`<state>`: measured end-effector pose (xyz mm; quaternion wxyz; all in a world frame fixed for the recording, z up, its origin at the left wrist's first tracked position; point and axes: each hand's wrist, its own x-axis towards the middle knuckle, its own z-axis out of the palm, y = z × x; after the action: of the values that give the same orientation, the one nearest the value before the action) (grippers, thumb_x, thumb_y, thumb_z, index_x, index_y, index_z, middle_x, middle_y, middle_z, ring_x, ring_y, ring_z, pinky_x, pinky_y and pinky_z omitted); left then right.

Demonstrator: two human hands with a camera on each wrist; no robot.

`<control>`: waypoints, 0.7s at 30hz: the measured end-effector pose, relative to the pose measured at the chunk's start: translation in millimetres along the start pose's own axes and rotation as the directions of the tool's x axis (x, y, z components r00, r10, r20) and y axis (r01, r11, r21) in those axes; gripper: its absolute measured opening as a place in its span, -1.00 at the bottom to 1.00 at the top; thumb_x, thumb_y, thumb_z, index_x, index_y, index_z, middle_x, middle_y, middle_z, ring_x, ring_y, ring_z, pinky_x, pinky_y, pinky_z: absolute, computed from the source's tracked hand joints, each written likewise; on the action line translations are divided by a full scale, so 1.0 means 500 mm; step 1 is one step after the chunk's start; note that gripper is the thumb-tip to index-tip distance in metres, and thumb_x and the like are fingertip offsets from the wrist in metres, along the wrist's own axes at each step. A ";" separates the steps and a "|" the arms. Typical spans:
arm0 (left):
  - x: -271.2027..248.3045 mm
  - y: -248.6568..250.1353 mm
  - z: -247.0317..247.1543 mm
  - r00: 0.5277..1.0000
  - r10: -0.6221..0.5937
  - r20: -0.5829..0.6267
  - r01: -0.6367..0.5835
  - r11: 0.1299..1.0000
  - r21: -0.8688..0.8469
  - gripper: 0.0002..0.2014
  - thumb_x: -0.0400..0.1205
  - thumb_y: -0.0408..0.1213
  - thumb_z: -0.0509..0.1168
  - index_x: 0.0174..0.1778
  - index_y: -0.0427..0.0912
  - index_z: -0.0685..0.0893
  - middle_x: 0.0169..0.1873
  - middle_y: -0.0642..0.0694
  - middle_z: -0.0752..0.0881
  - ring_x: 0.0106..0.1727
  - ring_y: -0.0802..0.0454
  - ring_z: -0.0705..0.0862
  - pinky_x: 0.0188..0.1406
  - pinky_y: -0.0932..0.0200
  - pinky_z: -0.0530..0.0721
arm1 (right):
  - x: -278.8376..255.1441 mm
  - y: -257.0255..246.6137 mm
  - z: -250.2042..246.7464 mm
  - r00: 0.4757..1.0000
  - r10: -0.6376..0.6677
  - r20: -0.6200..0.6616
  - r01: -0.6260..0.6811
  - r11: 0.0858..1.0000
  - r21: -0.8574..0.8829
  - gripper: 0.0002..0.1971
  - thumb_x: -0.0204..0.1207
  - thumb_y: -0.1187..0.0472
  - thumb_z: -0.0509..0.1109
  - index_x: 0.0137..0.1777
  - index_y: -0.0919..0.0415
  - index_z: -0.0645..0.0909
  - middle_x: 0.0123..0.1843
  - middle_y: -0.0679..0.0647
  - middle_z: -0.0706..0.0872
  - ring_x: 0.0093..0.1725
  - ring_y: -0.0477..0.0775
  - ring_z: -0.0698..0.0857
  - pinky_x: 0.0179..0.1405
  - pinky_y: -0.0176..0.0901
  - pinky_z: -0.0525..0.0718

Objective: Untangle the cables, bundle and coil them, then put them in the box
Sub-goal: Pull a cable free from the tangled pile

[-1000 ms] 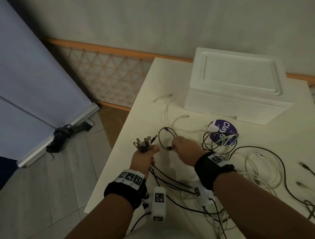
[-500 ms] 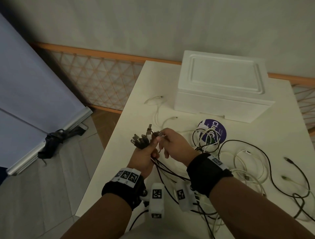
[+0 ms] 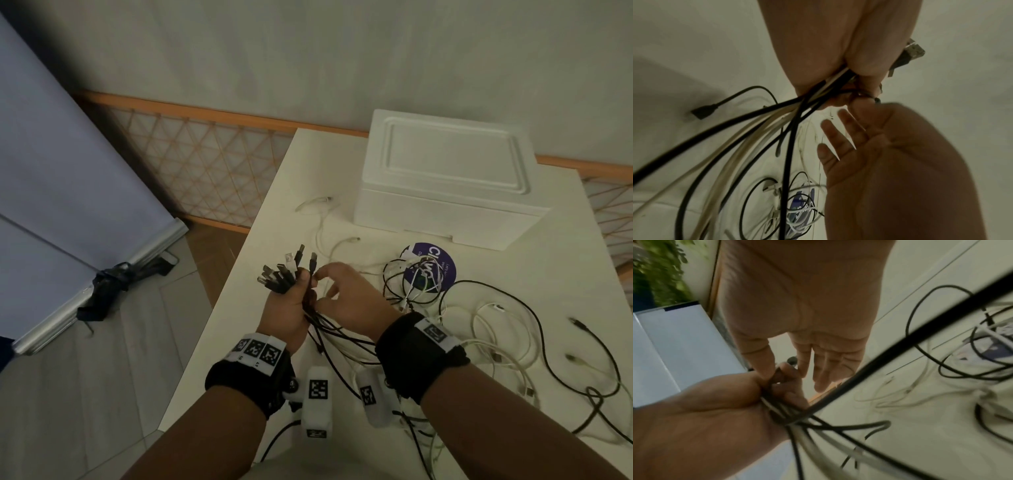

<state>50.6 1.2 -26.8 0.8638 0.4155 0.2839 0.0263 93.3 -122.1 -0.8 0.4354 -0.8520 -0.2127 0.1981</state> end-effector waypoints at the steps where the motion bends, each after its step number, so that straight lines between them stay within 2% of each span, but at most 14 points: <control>1: 0.000 0.000 0.000 1.000 0.001 -0.001 -0.001 1.000 0.002 -0.84 0.71 -0.30 0.22 -0.07 -0.28 0.67 -0.40 -0.06 0.74 -0.34 0.07 0.73 -0.07 -0.02 0.68 | -0.004 -0.009 0.005 0.999 0.032 0.007 -0.032 0.999 0.018 -0.63 0.43 0.12 0.46 0.22 0.13 0.55 0.19 -0.02 0.63 -0.13 0.01 0.68 -0.04 -0.13 0.65; 2: -0.001 0.000 0.000 1.000 0.001 0.007 -0.001 1.000 -0.001 -0.83 0.71 -0.28 0.22 -0.04 -0.29 0.66 -0.38 -0.05 0.77 -0.25 0.04 0.78 0.05 -0.11 0.68 | -0.007 -0.014 0.010 0.999 0.053 0.012 -0.053 0.998 0.025 -0.64 0.46 0.08 0.44 0.23 0.11 0.53 0.13 -0.04 0.68 -0.15 -0.01 0.69 -0.07 -0.14 0.64; 4: -0.003 0.000 -0.002 1.000 -0.014 0.020 0.014 1.000 0.005 -0.80 0.70 -0.22 0.23 -0.02 -0.30 0.65 -0.36 -0.05 0.78 -0.15 -0.02 0.80 0.11 -0.17 0.67 | -0.012 -0.018 0.018 0.999 0.051 0.006 -0.051 0.998 -0.021 -0.69 0.53 0.04 0.38 0.22 0.08 0.52 0.07 -0.04 0.71 -0.11 -0.01 0.70 -0.07 -0.13 0.64; 6: -0.008 0.000 -0.006 0.998 -0.035 0.044 0.034 0.999 0.027 -0.76 0.64 -0.18 0.28 0.02 -0.31 0.66 -0.28 -0.10 0.80 -0.09 -0.08 0.79 0.11 -0.13 0.68 | -0.013 -0.019 0.025 0.999 -0.029 -0.038 0.024 0.992 -0.126 -0.77 0.57 0.08 0.32 0.16 0.13 0.54 0.04 0.01 0.71 -0.07 0.03 0.67 -0.01 -0.03 0.64; 8: -0.015 0.003 -0.008 0.994 -0.056 0.097 0.052 0.998 0.037 -0.73 0.61 -0.22 0.30 0.13 -0.31 0.65 -0.16 -0.16 0.80 0.01 -0.12 0.76 0.10 -0.10 0.68 | -0.011 -0.016 0.034 0.989 -0.123 -0.087 0.100 0.968 -0.228 -0.81 0.57 0.13 0.31 0.09 0.21 0.59 0.03 0.08 0.68 -0.04 0.06 0.63 0.00 -0.01 0.61; 9: -0.017 0.006 -0.008 0.991 -0.066 0.119 0.061 0.997 0.038 -0.79 0.64 -0.28 0.27 0.12 -0.29 0.65 -0.20 -0.14 0.79 -0.04 -0.09 0.76 0.00 -0.05 0.70 | -0.011 -0.014 0.037 0.985 -0.140 -0.105 0.112 0.964 -0.241 -0.80 0.57 0.14 0.32 0.10 0.22 0.60 0.03 0.10 0.66 -0.02 0.06 0.62 0.01 -0.03 0.61; 11: -0.020 0.019 -0.006 0.986 -0.083 0.147 0.076 0.996 0.054 -0.90 0.68 -0.40 0.21 -0.08 -0.24 0.64 -0.38 -0.06 0.75 -0.28 0.05 0.75 -0.30 0.09 0.72 | -0.016 -0.014 0.043 0.986 -0.122 -0.109 0.104 0.982 -0.157 -0.76 0.55 0.10 0.35 0.16 0.16 0.56 0.04 0.10 0.66 -0.02 0.05 0.64 0.01 -0.01 0.64; 13: -0.017 0.027 -0.006 0.988 -0.101 0.117 0.094 0.993 0.066 -0.75 0.66 -0.47 0.24 -0.35 -0.19 0.57 -0.52 -0.03 0.63 -0.47 0.11 0.67 -0.46 0.16 0.66 | -0.023 -0.013 0.046 1.000 -0.016 -0.006 0.016 1.000 -0.017 -0.66 0.56 0.02 0.35 0.27 0.09 0.45 -0.03 0.15 0.72 -0.07 0.06 0.69 -0.04 0.01 0.68; 14: -0.016 0.031 -0.008 0.990 -0.110 0.088 0.104 0.992 0.070 -0.68 0.64 -0.46 0.27 -0.46 -0.16 0.52 -0.60 -0.01 0.52 -0.57 0.12 0.56 -0.53 0.21 0.60 | -0.026 -0.011 0.046 0.995 0.047 0.083 -0.046 0.999 -0.013 -0.59 0.57 -0.03 0.34 0.34 0.07 0.39 -0.08 0.19 0.74 -0.12 0.06 0.71 -0.09 -0.03 0.67; 16: -0.009 0.039 -0.020 0.992 -0.126 0.016 0.125 0.991 0.058 -0.62 0.64 -0.38 0.32 -0.52 -0.12 0.47 -0.67 0.02 0.33 -0.65 0.13 0.37 -0.60 0.24 0.47 | -0.031 -0.003 0.038 0.977 0.113 0.182 -0.083 0.982 -0.168 -0.55 0.58 -0.13 0.29 0.39 0.04 0.40 -0.10 0.16 0.76 -0.10 0.03 0.70 -0.13 -0.15 0.58; 18: 0.002 0.049 -0.039 0.989 -0.142 -0.040 0.142 0.990 -0.012 -0.66 0.67 -0.29 0.30 -0.46 -0.11 0.46 -0.69 0.02 0.31 -0.63 0.12 0.33 -0.49 0.21 0.43 | -0.034 0.013 0.020 0.983 0.117 0.142 -0.066 0.945 -0.320 -0.64 0.60 -0.18 0.23 0.17 0.06 0.58 -0.12 0.03 0.73 -0.09 -0.02 0.65 -0.17 -0.23 0.49; 20: 0.015 0.054 -0.060 0.988 -0.138 -0.068 0.135 0.989 -0.058 -0.69 0.68 -0.23 0.27 -0.39 -0.11 0.45 -0.67 0.03 0.35 -0.61 0.13 0.37 -0.44 0.22 0.47 | -0.041 0.027 0.003 0.981 0.146 0.128 -0.097 0.939 -0.329 -0.64 0.64 -0.14 0.19 -0.09 0.14 0.61 -0.25 0.00 0.65 -0.24 -0.05 0.59 -0.26 -0.24 0.45; 21: 0.020 0.055 -0.070 0.988 -0.129 -0.080 0.124 0.990 -0.063 -0.71 0.68 -0.20 0.27 -0.37 -0.11 0.46 -0.65 0.03 0.38 -0.60 0.13 0.40 -0.45 0.23 0.51 | -0.045 0.035 0.001 0.973 0.182 0.141 -0.130 0.940 -0.315 -0.65 0.66 -0.08 0.19 -0.13 0.18 0.61 -0.29 0.02 0.65 -0.29 -0.05 0.59 -0.27 -0.22 0.47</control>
<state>46.3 46.8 -28.6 0.8627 0.3699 0.3447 -0.0029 77.9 -143.0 -12.0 0.2627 -0.9032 -0.2079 0.2682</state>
